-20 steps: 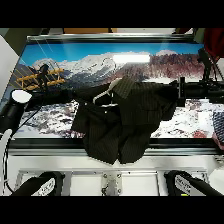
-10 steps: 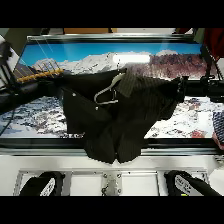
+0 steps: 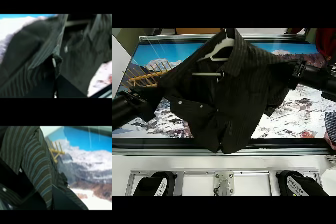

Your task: Fold the clothes and pants, and hang the long-sleeved shirts on hangers.

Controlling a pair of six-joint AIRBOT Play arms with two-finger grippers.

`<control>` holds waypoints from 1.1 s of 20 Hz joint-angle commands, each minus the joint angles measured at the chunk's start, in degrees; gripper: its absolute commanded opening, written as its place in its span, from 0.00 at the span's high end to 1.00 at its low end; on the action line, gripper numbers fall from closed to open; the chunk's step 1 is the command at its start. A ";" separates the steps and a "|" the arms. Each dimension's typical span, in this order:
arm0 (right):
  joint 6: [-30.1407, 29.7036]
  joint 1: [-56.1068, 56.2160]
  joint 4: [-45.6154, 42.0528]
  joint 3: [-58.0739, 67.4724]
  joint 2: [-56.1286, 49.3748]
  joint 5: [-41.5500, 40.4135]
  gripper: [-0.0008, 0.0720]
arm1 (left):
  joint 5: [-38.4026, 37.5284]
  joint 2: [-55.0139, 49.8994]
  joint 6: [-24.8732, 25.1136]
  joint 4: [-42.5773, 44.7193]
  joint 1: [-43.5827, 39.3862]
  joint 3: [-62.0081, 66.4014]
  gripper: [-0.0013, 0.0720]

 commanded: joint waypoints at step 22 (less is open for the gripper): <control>-2.95 -14.75 -2.01 0.24 13.75 -31.58 0.98 | 4.66 -25.62 -0.02 9.70 -20.98 12.85 0.97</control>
